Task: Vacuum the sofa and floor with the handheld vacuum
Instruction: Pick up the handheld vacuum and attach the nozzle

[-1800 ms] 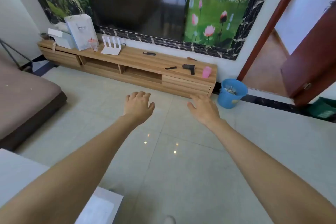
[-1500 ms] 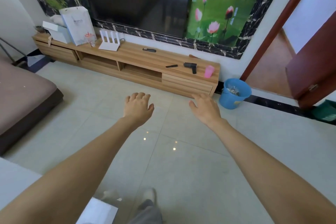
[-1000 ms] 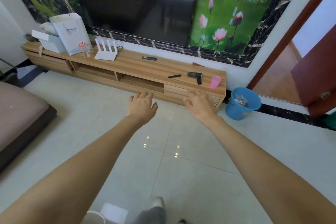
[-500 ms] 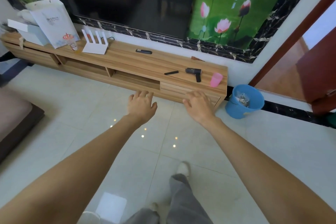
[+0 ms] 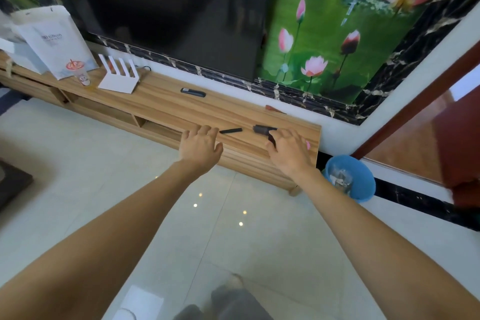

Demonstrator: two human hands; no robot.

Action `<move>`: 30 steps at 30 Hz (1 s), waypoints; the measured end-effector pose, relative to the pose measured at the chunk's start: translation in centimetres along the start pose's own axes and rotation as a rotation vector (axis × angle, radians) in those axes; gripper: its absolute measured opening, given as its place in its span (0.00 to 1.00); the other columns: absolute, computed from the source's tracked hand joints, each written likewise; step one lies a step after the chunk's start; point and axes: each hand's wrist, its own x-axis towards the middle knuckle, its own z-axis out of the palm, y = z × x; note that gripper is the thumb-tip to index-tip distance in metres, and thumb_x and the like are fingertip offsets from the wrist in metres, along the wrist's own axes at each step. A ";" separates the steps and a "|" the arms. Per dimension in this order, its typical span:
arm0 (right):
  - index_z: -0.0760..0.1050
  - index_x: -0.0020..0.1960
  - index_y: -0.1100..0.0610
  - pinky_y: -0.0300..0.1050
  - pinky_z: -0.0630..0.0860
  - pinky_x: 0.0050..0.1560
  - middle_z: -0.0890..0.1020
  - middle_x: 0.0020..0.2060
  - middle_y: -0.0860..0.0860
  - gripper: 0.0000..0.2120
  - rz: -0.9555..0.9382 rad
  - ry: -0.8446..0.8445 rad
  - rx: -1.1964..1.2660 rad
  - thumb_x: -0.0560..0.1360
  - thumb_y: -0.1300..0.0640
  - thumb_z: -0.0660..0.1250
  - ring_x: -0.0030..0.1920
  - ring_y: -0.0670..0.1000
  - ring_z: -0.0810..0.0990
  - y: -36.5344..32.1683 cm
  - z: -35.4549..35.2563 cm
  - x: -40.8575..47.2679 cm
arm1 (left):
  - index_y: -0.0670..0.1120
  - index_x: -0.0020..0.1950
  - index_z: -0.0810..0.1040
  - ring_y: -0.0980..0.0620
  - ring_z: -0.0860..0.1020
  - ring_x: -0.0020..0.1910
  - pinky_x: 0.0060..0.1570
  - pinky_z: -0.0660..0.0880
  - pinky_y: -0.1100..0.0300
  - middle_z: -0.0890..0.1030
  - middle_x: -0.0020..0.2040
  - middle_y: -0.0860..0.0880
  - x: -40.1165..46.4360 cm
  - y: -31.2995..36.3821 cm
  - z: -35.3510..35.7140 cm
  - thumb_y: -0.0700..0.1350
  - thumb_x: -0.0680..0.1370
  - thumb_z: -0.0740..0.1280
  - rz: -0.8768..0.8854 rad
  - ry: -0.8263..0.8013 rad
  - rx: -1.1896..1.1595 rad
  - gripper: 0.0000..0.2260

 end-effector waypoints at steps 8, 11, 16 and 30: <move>0.70 0.70 0.57 0.55 0.63 0.68 0.73 0.68 0.55 0.20 0.032 -0.095 0.046 0.81 0.50 0.57 0.73 0.56 0.63 3.5 2.1 4.1 | 0.47 0.73 0.65 0.46 0.63 0.72 0.69 0.59 0.49 0.68 0.72 0.47 5.5 1.5 2.1 0.52 0.80 0.57 -0.029 -0.072 -0.005 0.22; 0.70 0.70 0.57 0.58 0.64 0.68 0.73 0.69 0.55 0.21 0.048 -0.122 0.049 0.81 0.50 0.56 0.73 0.57 0.63 4.4 3.0 5.5 | 0.46 0.74 0.65 0.46 0.63 0.72 0.69 0.59 0.49 0.68 0.72 0.47 7.7 1.4 3.2 0.52 0.81 0.56 -0.020 -0.098 -0.001 0.22; 0.71 0.68 0.57 0.56 0.66 0.66 0.76 0.64 0.55 0.19 0.063 -0.123 0.057 0.80 0.51 0.57 0.69 0.57 0.67 5.7 3.8 10.2 | 0.46 0.73 0.66 0.45 0.64 0.70 0.68 0.60 0.48 0.70 0.70 0.47 12.9 1.5 4.2 0.51 0.81 0.56 -0.001 -0.109 -0.003 0.21; 0.69 0.70 0.56 0.54 0.63 0.68 0.74 0.66 0.53 0.19 0.075 -0.166 0.086 0.81 0.51 0.55 0.71 0.55 0.64 6.5 5.9 24.1 | 0.47 0.73 0.65 0.45 0.64 0.71 0.69 0.60 0.49 0.69 0.71 0.47 27.2 1.0 6.4 0.52 0.81 0.55 0.064 -0.165 -0.006 0.21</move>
